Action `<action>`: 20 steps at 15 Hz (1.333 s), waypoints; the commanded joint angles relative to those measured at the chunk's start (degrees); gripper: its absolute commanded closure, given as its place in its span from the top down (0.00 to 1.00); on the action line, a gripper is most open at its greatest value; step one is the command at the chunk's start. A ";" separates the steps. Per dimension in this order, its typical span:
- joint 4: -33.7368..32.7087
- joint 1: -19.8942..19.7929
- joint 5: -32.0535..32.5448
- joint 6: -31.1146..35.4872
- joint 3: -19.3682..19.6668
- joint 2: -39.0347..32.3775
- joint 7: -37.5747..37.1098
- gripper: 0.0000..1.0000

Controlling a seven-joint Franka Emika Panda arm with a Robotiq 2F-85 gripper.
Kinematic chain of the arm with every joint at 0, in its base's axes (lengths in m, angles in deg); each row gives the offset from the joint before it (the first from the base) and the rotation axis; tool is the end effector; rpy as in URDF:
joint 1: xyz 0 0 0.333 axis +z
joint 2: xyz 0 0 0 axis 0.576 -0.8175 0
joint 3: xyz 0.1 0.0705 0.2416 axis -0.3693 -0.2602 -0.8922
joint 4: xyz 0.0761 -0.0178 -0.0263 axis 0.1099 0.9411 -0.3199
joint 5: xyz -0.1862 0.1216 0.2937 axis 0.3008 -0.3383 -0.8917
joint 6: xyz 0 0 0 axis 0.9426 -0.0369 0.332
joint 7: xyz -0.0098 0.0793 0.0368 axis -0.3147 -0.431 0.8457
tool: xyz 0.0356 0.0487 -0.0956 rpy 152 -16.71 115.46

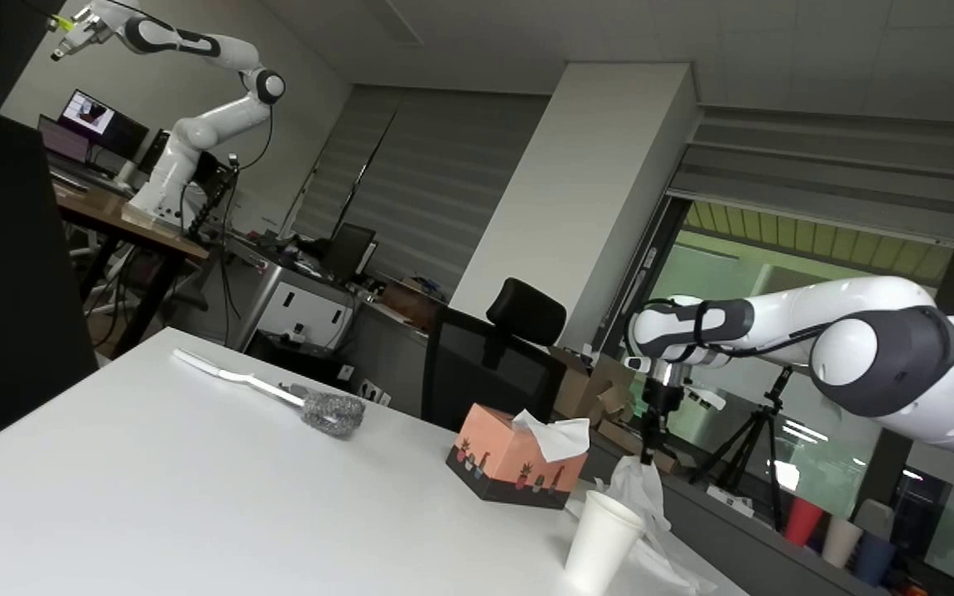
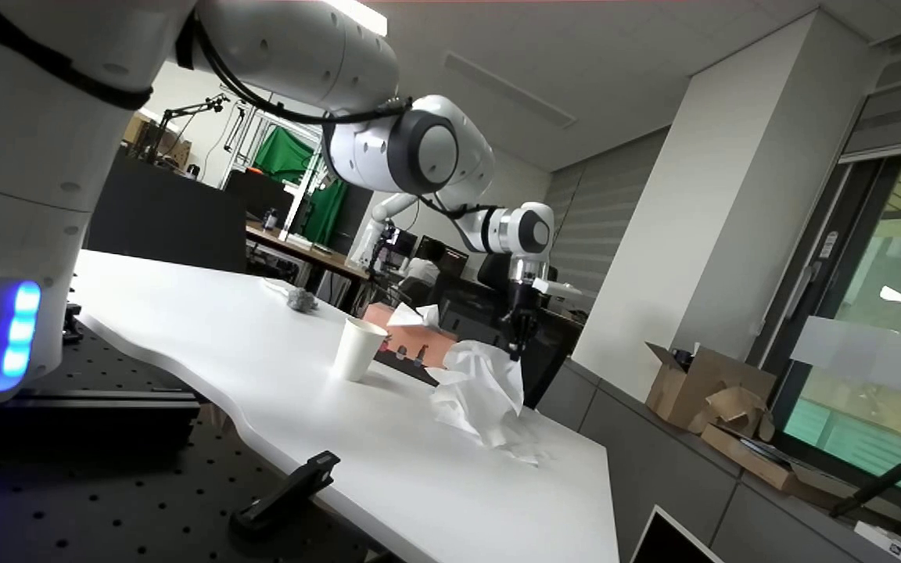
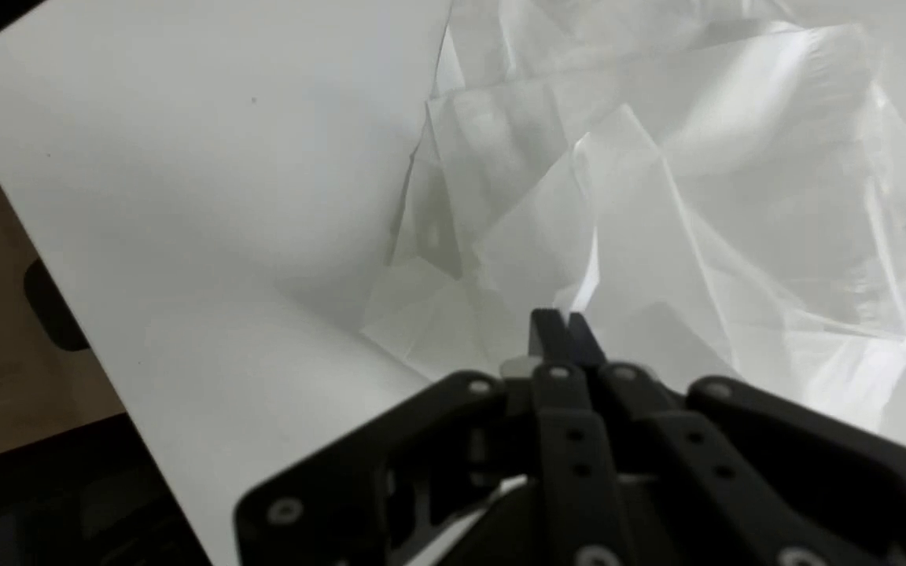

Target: Remove three tissue pieces from the tissue box and put them on the table

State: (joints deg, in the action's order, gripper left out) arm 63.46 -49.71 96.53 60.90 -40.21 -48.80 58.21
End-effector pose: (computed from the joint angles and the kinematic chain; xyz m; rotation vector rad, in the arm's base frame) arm 0.7174 -0.2234 0.2419 2.4627 1.5277 -0.1287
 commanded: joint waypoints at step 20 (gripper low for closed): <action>-1.78 7.95 -0.27 -4.81 -0.06 5.09 -0.03 0.80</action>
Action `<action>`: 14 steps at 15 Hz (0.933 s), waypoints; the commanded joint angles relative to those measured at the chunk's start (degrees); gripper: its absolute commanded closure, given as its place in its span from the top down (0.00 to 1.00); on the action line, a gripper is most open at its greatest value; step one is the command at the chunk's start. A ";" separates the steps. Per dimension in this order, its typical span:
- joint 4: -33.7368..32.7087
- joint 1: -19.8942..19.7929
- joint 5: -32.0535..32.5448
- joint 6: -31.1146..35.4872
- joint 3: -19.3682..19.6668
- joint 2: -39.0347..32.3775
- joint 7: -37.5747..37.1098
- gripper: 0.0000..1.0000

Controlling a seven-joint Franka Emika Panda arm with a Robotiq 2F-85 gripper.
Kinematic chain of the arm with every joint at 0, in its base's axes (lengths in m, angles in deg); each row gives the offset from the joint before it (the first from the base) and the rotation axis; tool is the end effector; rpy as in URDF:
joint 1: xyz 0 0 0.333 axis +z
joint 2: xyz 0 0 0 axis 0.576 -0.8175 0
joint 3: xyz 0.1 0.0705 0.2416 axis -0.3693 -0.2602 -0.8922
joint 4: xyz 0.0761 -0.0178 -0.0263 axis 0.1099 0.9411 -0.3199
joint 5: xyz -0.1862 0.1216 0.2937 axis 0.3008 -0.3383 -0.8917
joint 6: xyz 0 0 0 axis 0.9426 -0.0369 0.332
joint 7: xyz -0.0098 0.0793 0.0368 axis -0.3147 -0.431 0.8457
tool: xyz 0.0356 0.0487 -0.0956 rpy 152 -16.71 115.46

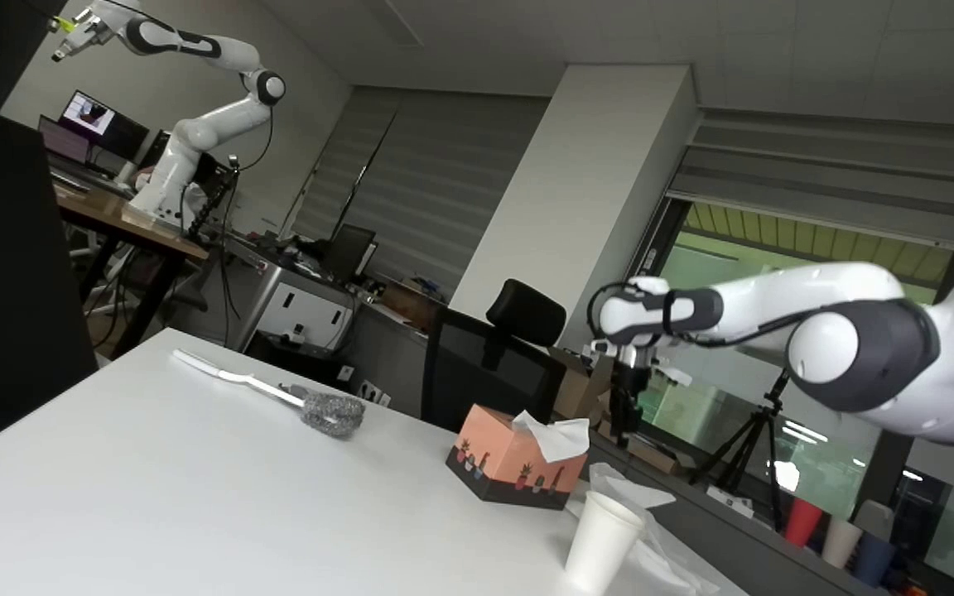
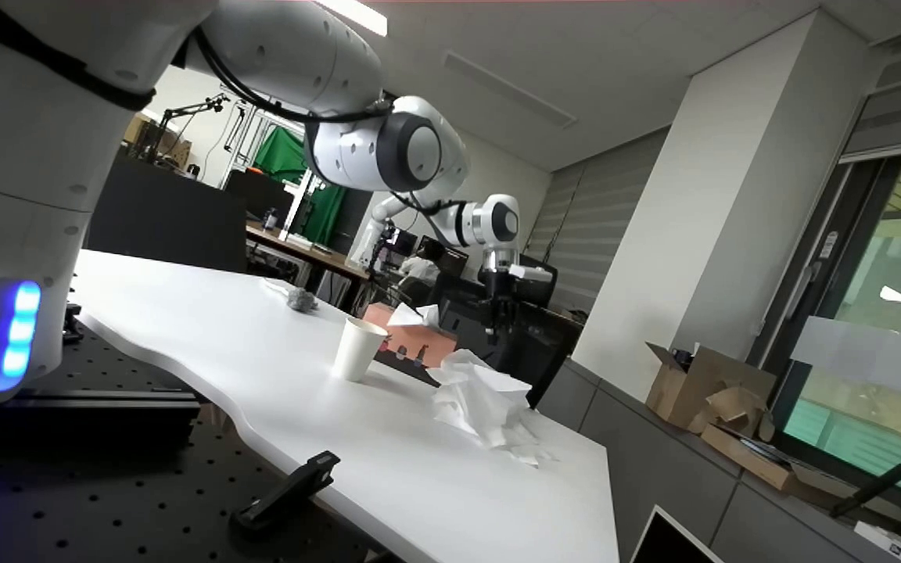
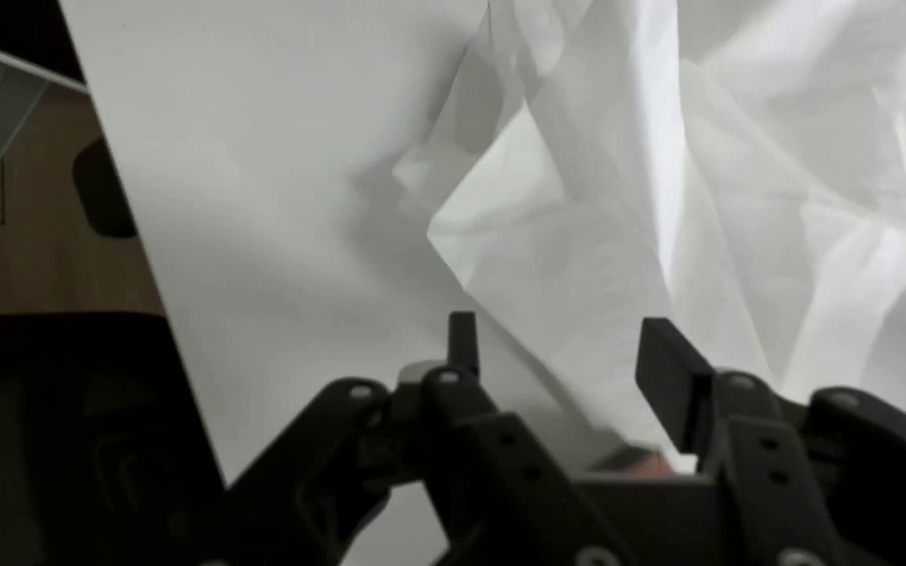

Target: Remove three tissue pieces from the tissue box and put them on the table

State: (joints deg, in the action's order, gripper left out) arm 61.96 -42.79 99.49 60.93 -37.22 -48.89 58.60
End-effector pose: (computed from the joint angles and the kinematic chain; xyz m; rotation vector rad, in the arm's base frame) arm 0.7382 -0.1522 0.2564 2.2798 1.6263 -0.1811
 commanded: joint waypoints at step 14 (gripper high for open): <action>2.00 5.88 -9.30 -23.66 -9.81 8.00 1.40 1.00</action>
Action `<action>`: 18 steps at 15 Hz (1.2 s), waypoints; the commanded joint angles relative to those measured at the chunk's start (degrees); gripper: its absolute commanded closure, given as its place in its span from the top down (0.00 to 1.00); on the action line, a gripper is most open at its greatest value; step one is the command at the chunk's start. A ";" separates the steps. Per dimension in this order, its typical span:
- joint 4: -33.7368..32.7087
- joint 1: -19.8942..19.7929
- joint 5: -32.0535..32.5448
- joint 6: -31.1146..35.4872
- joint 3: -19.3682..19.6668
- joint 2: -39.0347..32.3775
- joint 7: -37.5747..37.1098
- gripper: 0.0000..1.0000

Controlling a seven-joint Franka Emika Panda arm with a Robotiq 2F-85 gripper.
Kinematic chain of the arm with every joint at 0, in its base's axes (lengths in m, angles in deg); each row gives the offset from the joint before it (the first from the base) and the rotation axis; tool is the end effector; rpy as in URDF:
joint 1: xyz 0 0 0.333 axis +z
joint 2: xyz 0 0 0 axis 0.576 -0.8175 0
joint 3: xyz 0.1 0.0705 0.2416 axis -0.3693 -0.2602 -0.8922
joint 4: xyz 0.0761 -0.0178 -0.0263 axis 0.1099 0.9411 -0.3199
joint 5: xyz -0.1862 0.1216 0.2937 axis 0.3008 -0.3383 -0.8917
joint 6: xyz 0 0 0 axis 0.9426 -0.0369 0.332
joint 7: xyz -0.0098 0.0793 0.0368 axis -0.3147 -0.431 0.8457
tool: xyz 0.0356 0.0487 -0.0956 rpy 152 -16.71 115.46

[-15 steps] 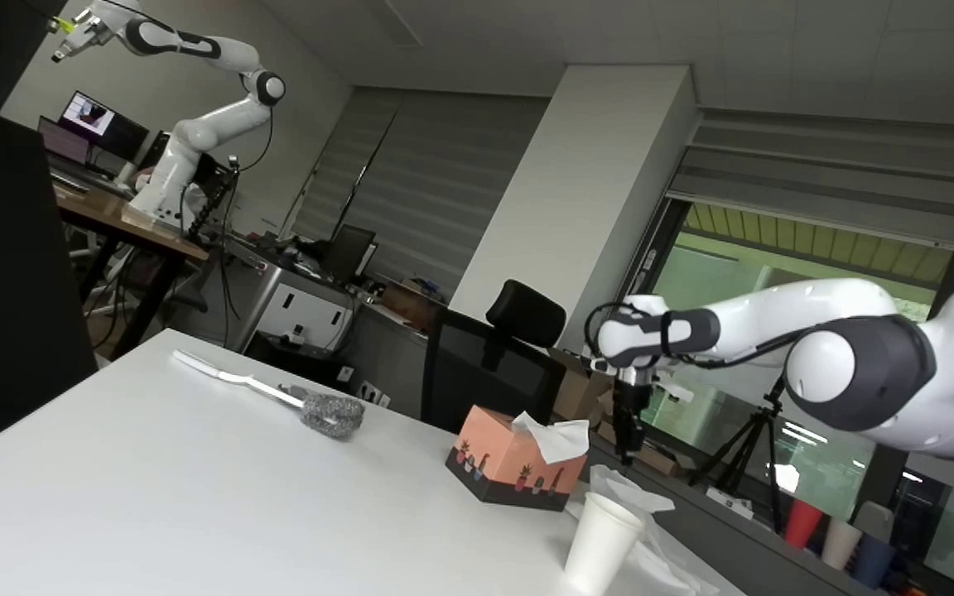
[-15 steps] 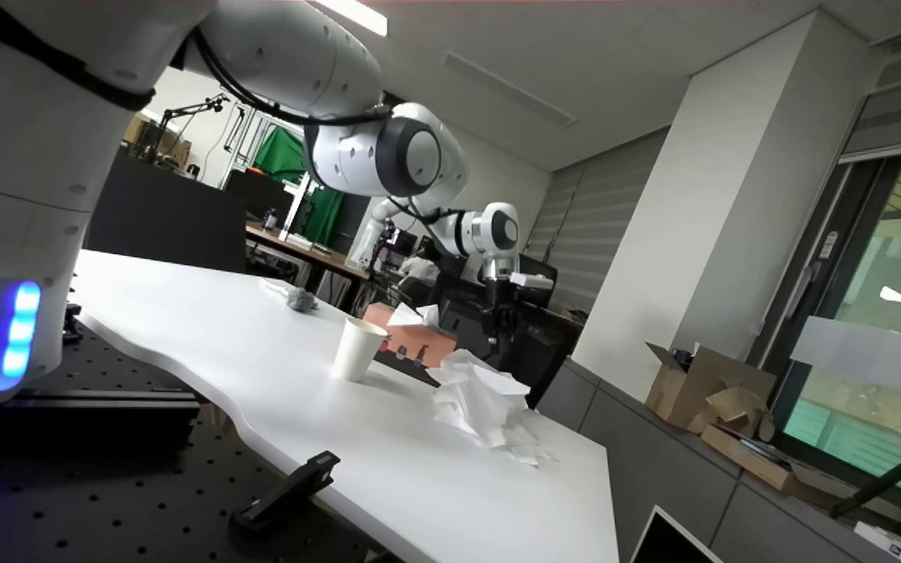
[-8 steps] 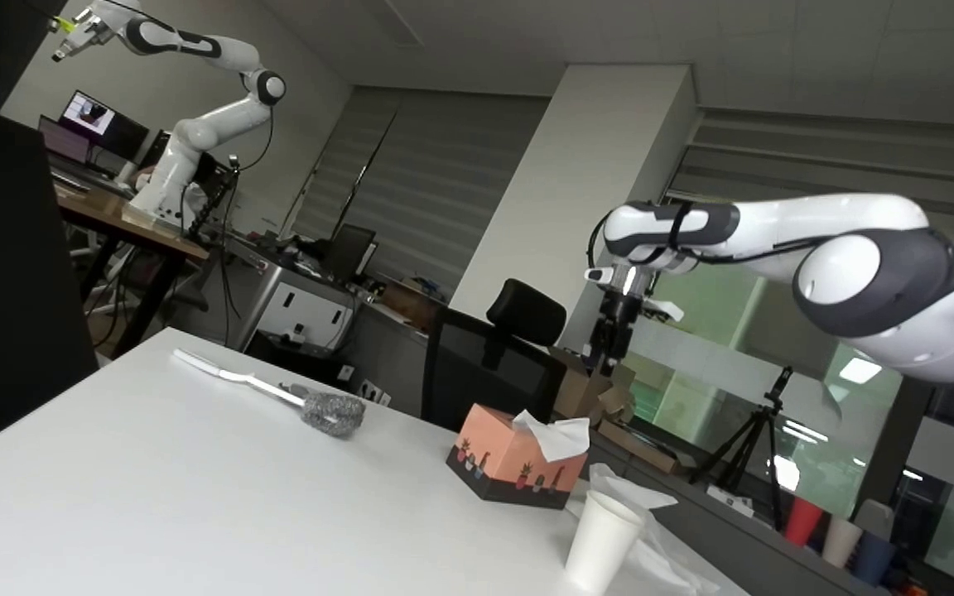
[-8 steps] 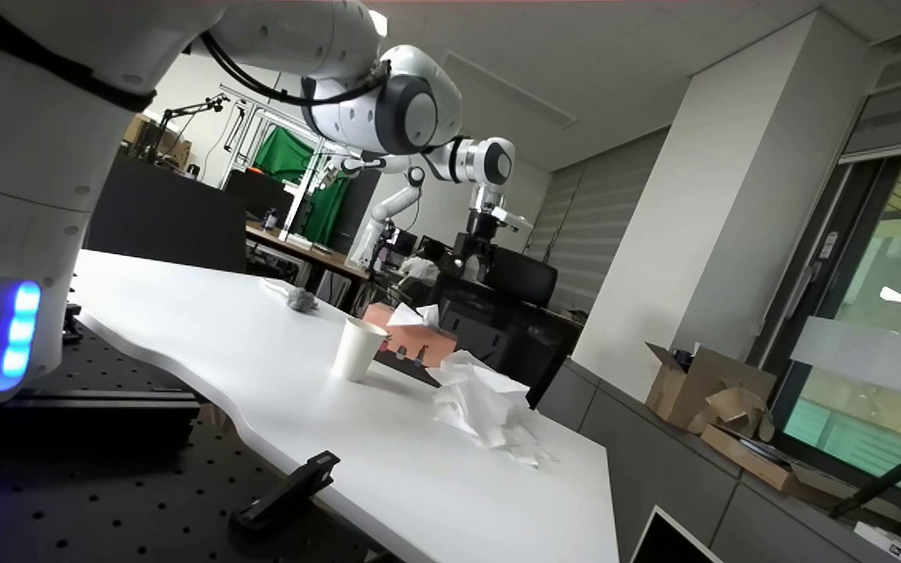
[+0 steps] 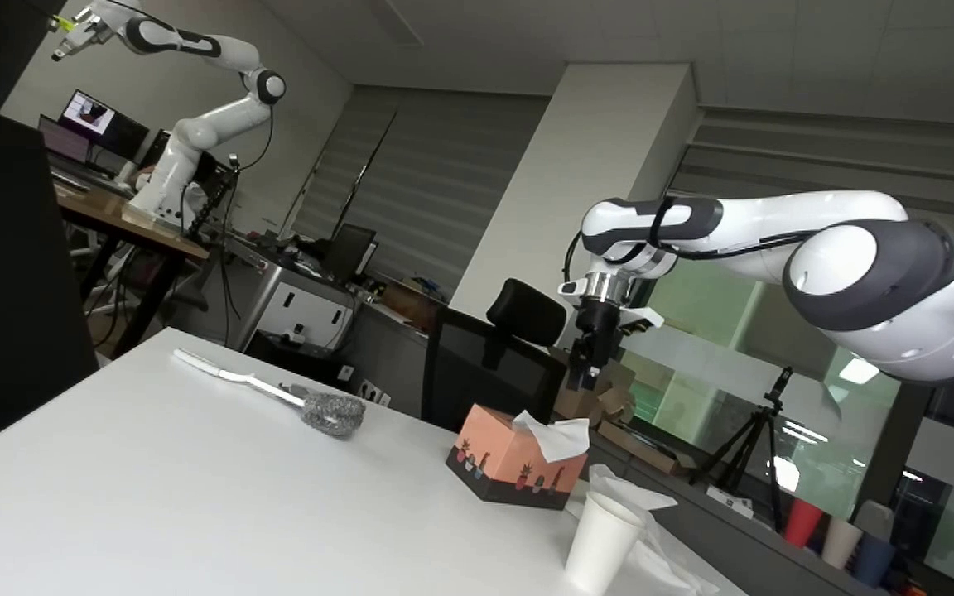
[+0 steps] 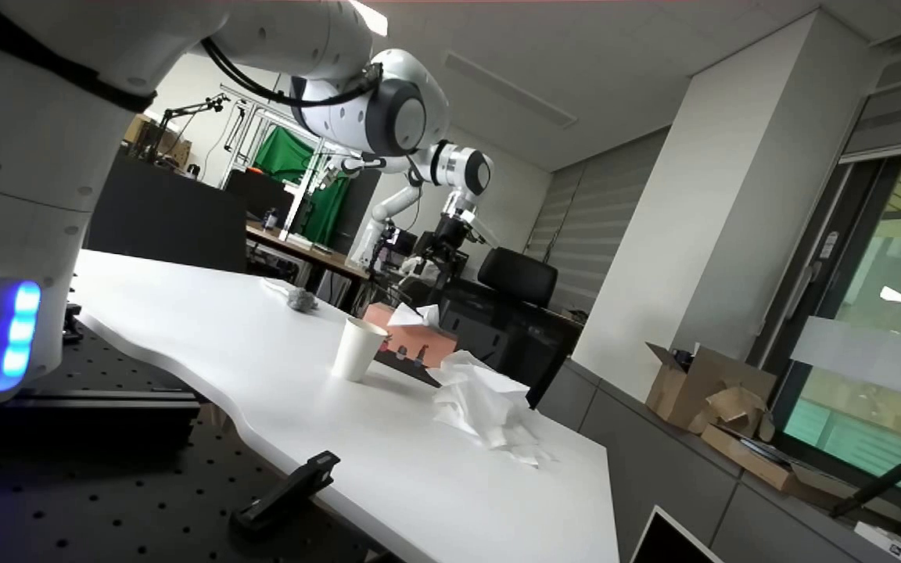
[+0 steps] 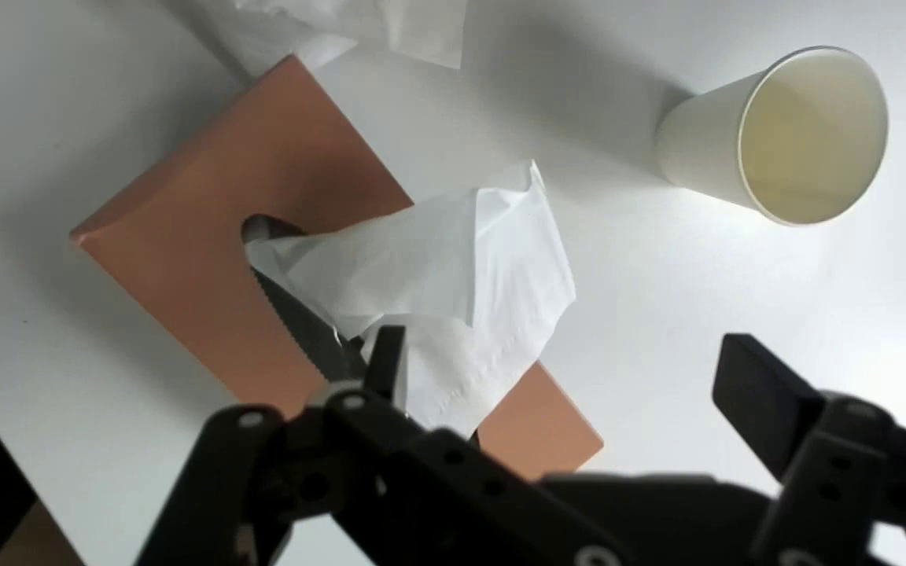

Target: Remove three tissue pieces from the tissue box and put them on the table

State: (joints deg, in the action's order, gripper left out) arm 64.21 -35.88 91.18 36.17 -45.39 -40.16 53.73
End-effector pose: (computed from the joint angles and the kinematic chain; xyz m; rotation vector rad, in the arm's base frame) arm 0.7092 -0.0145 0.3073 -2.4813 -1.7997 0.2701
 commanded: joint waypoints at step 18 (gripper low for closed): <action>0.08 -4.99 -2.32 5.60 -4.62 -4.18 19.35 1.00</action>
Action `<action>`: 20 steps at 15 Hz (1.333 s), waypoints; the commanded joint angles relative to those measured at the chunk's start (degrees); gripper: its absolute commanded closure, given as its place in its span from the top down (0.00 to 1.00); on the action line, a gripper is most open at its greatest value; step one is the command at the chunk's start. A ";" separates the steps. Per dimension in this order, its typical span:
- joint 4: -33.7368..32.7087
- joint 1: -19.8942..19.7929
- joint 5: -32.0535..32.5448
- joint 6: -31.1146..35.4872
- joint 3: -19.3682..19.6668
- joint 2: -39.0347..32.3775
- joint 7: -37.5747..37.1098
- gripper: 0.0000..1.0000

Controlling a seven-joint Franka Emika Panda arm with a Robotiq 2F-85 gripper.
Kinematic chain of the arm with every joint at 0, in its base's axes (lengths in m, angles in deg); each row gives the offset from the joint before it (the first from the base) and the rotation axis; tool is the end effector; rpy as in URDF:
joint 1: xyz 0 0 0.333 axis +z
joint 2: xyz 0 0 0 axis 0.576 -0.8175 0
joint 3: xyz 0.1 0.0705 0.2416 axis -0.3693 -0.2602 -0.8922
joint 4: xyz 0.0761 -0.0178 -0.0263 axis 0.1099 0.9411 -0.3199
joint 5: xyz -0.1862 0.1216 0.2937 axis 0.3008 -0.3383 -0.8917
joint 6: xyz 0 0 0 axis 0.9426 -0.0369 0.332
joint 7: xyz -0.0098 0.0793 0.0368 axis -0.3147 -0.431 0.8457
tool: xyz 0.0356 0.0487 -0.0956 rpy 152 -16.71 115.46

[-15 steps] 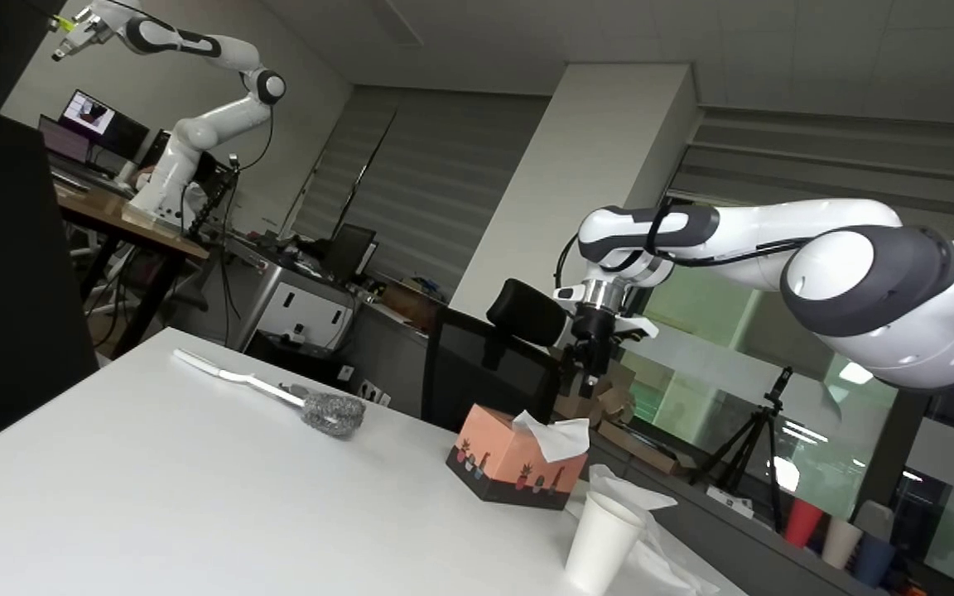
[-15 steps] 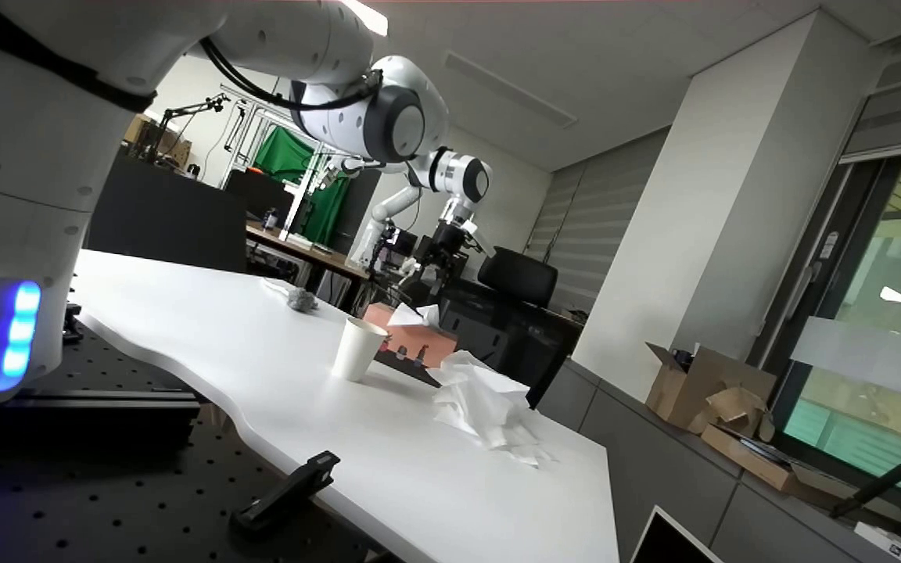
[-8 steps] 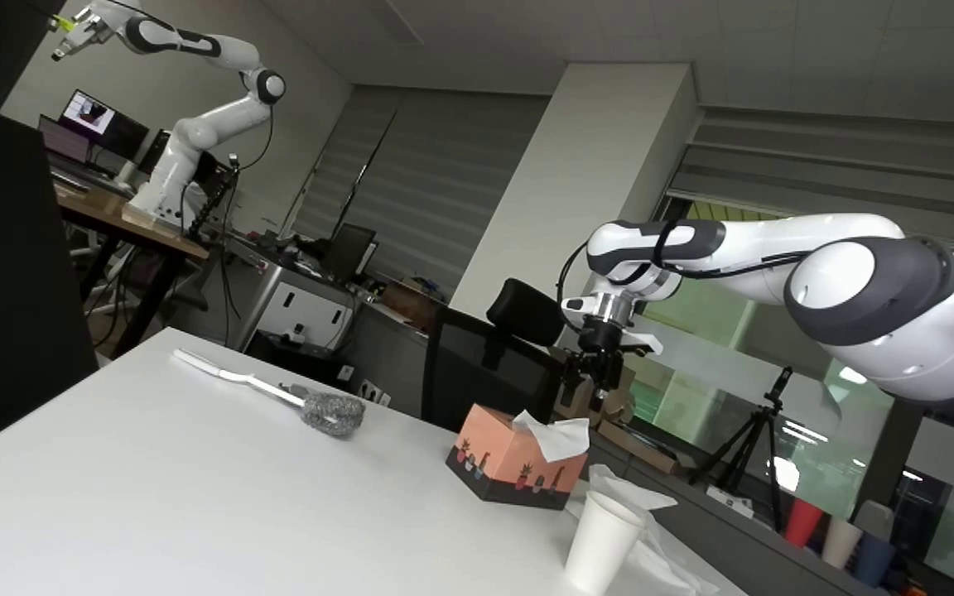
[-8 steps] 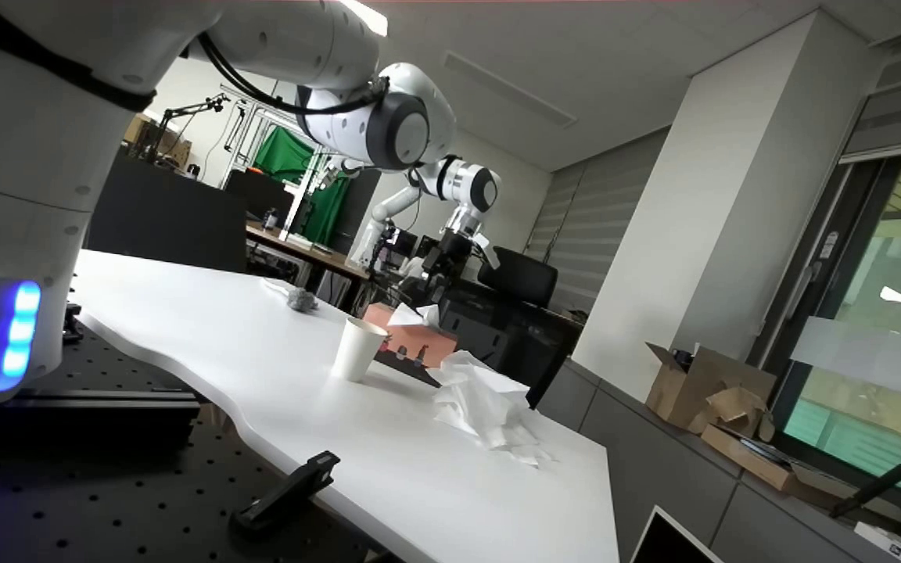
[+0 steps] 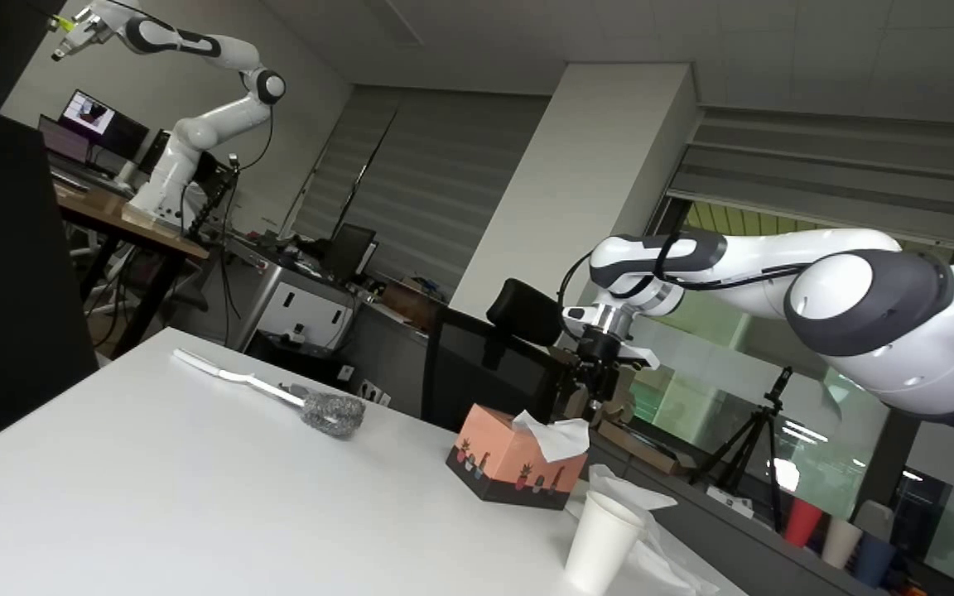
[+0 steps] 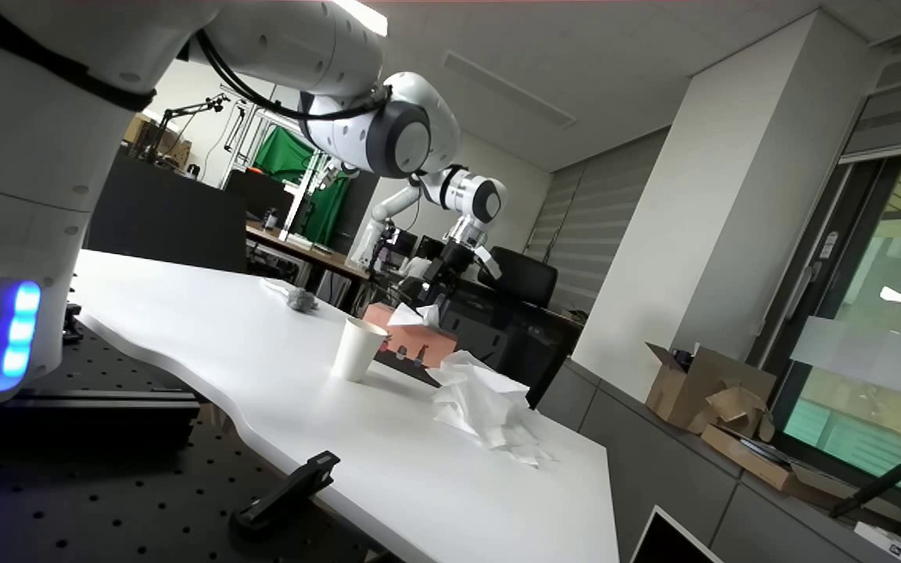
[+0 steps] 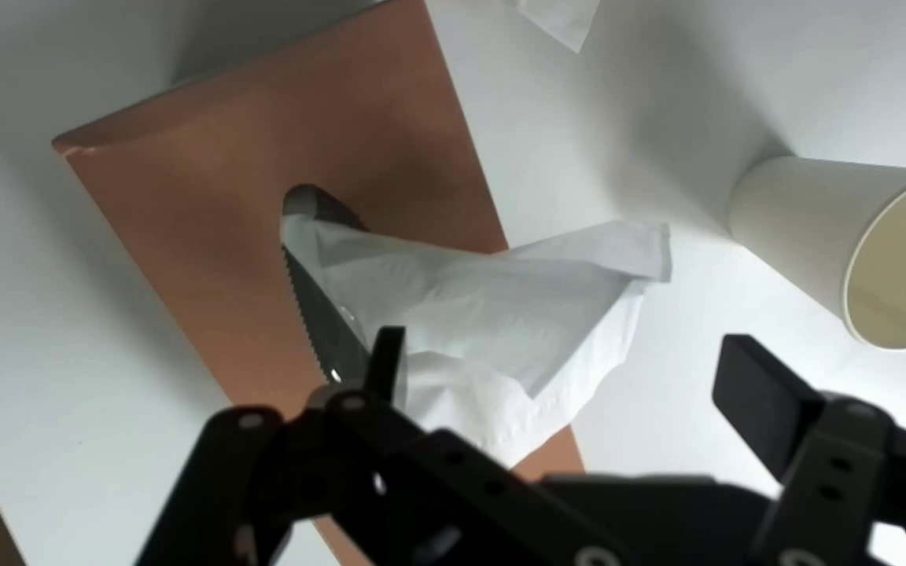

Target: Remove three tissue pieces from the tissue box and put them on the table

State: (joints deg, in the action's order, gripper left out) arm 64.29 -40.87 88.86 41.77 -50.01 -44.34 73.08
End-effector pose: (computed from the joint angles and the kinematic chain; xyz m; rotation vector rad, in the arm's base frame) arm 0.7165 -0.0478 0.2620 -2.1401 -2.0774 0.0839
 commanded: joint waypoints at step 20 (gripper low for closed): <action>-1.41 -0.86 -0.45 8.04 -0.51 -1.74 2.94 1.00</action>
State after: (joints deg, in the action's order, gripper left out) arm 64.29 -41.11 88.92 48.41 -50.00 -45.14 74.90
